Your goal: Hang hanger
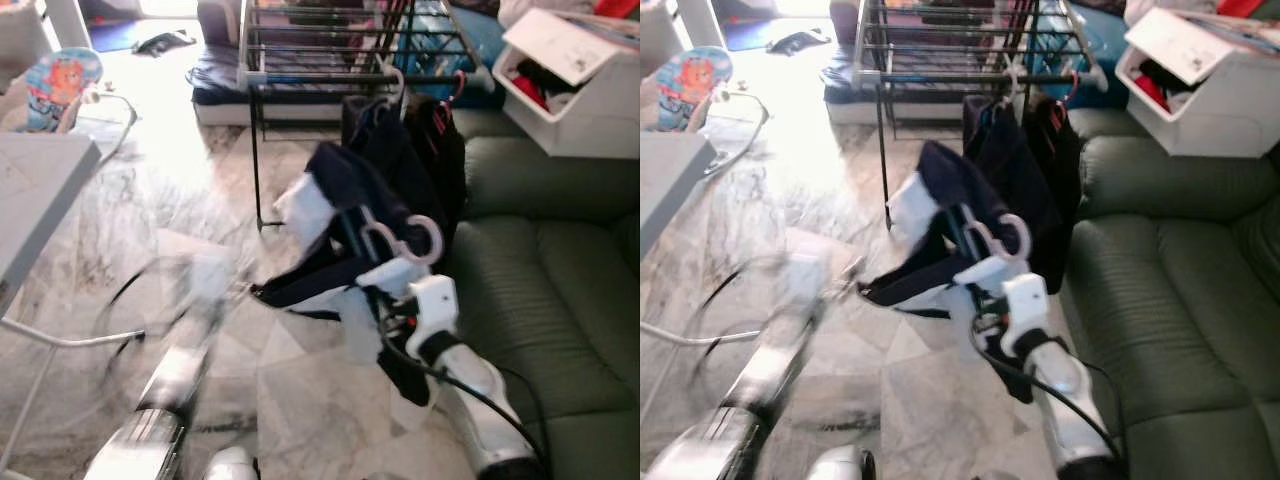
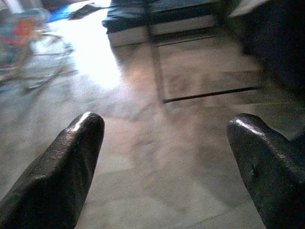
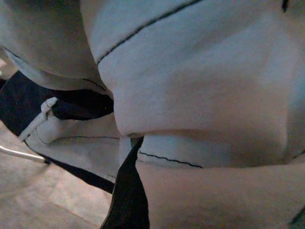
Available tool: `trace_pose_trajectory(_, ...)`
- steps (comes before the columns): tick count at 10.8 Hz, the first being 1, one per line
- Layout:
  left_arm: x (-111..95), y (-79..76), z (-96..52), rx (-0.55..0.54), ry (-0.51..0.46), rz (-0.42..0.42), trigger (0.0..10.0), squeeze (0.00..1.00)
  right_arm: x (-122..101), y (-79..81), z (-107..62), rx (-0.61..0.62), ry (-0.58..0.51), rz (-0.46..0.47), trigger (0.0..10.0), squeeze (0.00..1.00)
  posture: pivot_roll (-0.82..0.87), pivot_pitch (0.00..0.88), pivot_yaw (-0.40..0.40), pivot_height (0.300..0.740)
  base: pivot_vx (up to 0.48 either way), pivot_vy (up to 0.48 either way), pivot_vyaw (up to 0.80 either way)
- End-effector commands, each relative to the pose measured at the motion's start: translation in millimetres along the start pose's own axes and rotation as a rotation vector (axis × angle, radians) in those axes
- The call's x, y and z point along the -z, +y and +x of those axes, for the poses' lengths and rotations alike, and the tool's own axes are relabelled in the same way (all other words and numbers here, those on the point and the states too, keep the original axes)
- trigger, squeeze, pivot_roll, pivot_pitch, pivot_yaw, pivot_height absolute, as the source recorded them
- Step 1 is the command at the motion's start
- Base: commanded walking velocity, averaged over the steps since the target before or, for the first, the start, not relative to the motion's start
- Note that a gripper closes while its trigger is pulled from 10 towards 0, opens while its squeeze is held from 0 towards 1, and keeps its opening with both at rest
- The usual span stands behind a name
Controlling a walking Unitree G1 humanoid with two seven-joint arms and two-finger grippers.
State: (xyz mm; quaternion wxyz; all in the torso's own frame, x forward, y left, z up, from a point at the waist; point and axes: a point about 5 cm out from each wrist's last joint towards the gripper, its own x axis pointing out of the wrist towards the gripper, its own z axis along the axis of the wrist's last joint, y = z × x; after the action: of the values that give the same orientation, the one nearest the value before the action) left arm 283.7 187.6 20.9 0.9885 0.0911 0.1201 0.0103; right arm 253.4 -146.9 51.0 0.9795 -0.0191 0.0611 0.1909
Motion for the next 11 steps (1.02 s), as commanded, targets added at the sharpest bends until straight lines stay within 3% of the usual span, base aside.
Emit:
trace_pose_trajectory(1,-5.8,15.4,-6.1,-0.065,-0.051,0.026,10.0,0.00,-6.1,-11.7,-4.6,0.089,-0.042,-0.035,10.0,0.00,-0.01,0.000,-0.040,0.740,0.000,0.000,0.00)
trace_pose_trajectory(2,-0.5,29.9,-17.4,-0.109,-0.046,0.018,10.0,0.00,-4.6,-17.6,-8.2,0.150,-0.035,-0.035,10.0,0.00,0.00,0.000,-0.042,0.740,0.000,0.000,0.00)
trace_pose_trajectory(4,2.4,38.9,-34.3,-0.151,-0.054,0.001,10.0,0.00,-2.3,-26.8,-14.5,0.211,0.008,-0.074,10.0,0.00,0.01,0.000,-0.044,0.740,0.000,0.000,0.00)
trace_pose_trajectory(7,-2.6,30.5,-51.1,-0.163,-0.070,-0.009,10.0,0.00,-2.6,-35.1,-27.9,0.289,0.005,-0.072,10.0,0.00,0.01,0.000,-0.032,0.740,0.000,0.000,0.20)
trace_pose_trajectory(10,2.3,24.8,-49.0,-0.127,-0.030,0.010,10.0,0.00,2.1,-30.6,-25.7,0.264,0.030,-0.070,10.0,0.00,-0.01,0.000,-0.031,0.740,0.000,0.000,0.77)
trace_pose_trajectory(11,2.2,23.0,-49.6,-0.126,-0.019,0.010,10.0,0.00,4.1,-31.1,-23.4,0.267,0.049,-0.061,10.0,0.00,-0.02,0.000,-0.035,0.740,0.000,0.000,0.00)
